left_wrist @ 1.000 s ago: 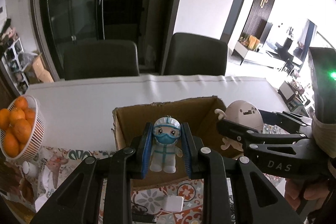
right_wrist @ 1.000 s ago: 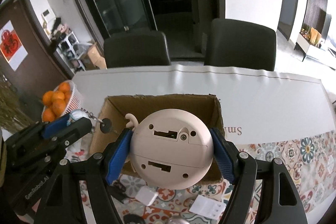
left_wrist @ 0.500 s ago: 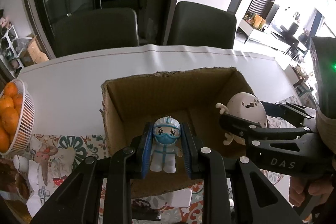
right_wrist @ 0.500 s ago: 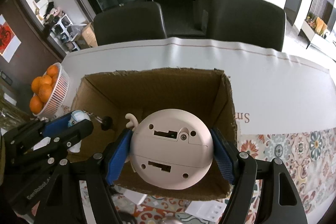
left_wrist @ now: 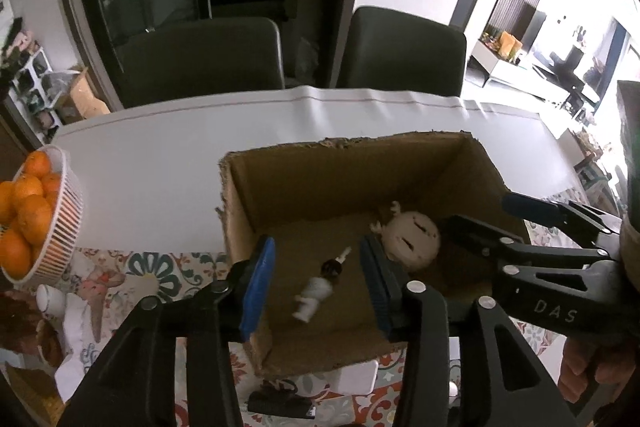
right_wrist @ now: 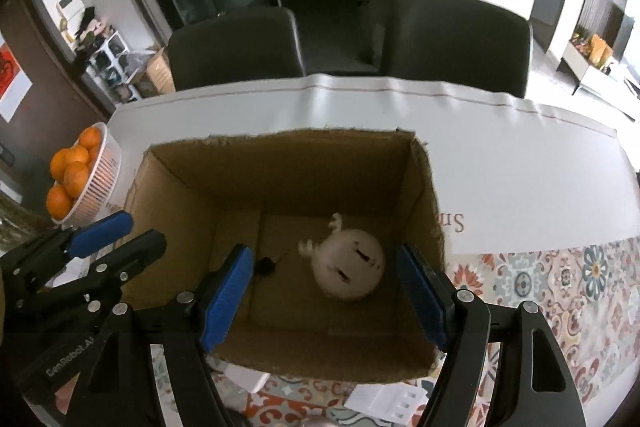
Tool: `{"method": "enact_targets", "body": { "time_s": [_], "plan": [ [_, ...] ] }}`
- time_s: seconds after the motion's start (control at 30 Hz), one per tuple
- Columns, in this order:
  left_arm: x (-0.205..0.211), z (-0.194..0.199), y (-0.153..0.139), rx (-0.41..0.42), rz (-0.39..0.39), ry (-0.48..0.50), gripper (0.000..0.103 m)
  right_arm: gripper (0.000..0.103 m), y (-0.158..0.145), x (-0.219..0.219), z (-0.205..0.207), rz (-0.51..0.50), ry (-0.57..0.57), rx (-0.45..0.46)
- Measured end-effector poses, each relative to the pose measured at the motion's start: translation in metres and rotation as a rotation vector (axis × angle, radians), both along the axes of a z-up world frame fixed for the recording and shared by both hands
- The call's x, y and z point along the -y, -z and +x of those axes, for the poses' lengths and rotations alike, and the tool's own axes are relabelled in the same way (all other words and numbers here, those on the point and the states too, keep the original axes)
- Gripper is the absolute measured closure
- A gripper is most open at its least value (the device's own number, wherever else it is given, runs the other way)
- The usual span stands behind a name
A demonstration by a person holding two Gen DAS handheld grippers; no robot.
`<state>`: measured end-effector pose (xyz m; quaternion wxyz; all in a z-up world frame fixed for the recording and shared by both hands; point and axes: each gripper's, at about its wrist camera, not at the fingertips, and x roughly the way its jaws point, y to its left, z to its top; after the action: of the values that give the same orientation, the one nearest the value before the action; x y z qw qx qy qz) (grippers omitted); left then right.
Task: Organize rigid objects
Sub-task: 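Open both grippers to drop the figurine and pink device into the box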
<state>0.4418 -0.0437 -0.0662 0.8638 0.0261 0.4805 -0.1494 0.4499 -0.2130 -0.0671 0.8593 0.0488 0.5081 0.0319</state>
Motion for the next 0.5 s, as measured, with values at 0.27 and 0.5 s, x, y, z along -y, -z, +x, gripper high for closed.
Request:
{"method": "enact_targets", "body": {
  "time_s": [0.27,0.5],
  "plan": [
    [-0.01,-0.032,-0.027,0.093,0.003,-0.034,0.051,0.028,-0.035,0.001,-0.037,-0.039,0.056,0.143],
    [-0.018,-0.062,-0.044,0.119,-0.009,-0.043,0.049,0.028,-0.057,-0.001,-0.07,-0.046,0.061,0.211]
  ]
}}
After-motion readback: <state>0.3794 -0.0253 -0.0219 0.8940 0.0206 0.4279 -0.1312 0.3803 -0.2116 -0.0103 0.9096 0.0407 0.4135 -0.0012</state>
